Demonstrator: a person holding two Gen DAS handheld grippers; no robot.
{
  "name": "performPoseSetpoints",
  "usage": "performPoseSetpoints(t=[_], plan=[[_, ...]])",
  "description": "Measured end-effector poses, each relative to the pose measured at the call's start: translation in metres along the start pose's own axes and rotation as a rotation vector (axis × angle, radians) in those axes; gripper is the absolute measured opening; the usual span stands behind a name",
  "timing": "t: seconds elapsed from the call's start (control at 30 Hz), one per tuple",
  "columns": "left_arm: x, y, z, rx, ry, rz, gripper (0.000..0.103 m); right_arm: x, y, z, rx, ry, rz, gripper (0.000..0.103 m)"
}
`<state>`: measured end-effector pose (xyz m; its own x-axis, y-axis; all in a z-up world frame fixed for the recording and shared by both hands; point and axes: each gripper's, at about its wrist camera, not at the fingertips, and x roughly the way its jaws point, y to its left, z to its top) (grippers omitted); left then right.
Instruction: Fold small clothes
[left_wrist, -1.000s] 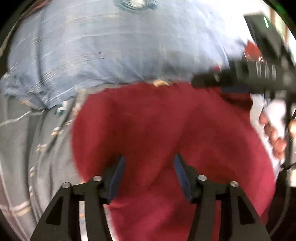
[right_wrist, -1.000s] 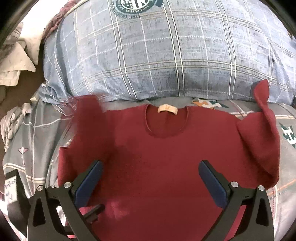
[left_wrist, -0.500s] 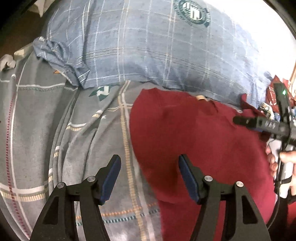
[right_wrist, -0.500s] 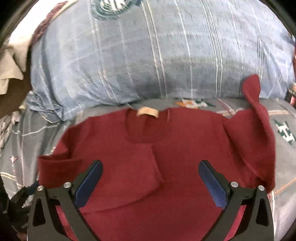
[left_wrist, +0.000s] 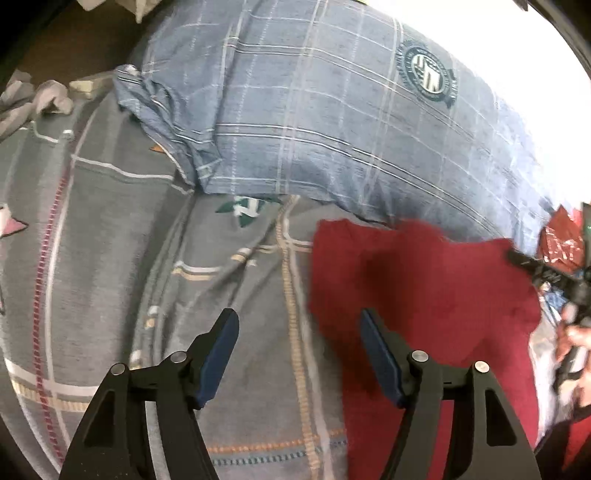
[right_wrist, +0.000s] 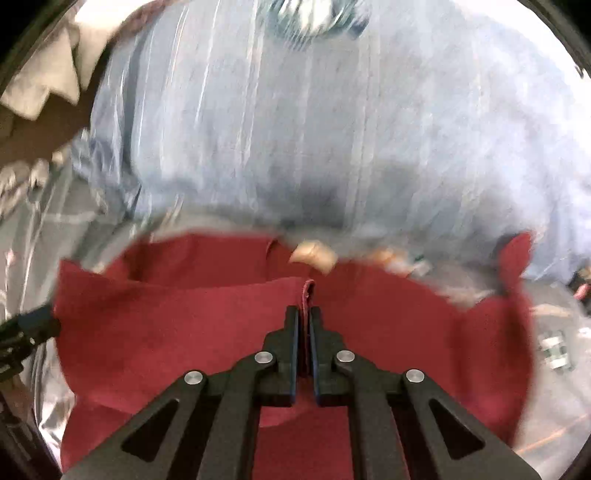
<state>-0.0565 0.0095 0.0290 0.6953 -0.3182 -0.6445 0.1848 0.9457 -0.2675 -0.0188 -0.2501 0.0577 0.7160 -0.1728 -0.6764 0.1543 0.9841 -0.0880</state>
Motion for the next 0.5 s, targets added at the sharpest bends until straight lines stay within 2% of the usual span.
performPoseSetpoints(t=[0.07,0.17,0.23,0.27,0.3,0.37,0.4,0.43,0.5], plan=[[0.004,-0.001,-0.001,0.008,0.012,0.019,0.067,-0.003,-0.023,0.005,0.029,-0.013,-0.075,0.005],[0.009,-0.009,-0.003,0.032,0.034,0.024,0.067,0.016,-0.060,-0.002,0.120,0.043,-0.172,0.010],[0.013,-0.015,-0.003,0.055,0.049,0.030,0.067,0.045,-0.078,-0.015,0.137,0.147,-0.234,0.016],[0.015,-0.018,-0.004,0.069,0.057,0.032,0.067,0.054,-0.082,-0.020,0.134,0.208,-0.231,0.019],[0.016,-0.021,-0.004,0.078,0.064,0.035,0.067,0.057,-0.082,-0.023,0.137,0.233,-0.216,0.025],[0.021,-0.026,-0.004,0.098,0.084,0.040,0.067,0.044,-0.073,-0.022,0.131,0.176,-0.175,0.036],[0.025,-0.028,-0.003,0.101,0.093,0.042,0.067,0.036,-0.066,-0.019,0.120,0.140,-0.150,0.050],[0.029,-0.030,-0.002,0.103,0.104,0.046,0.067,0.029,-0.053,-0.013,0.100,0.098,-0.090,0.064],[0.040,-0.036,0.000,0.111,0.128,0.053,0.067,0.026,-0.020,0.000,0.051,0.067,0.091,0.073]])
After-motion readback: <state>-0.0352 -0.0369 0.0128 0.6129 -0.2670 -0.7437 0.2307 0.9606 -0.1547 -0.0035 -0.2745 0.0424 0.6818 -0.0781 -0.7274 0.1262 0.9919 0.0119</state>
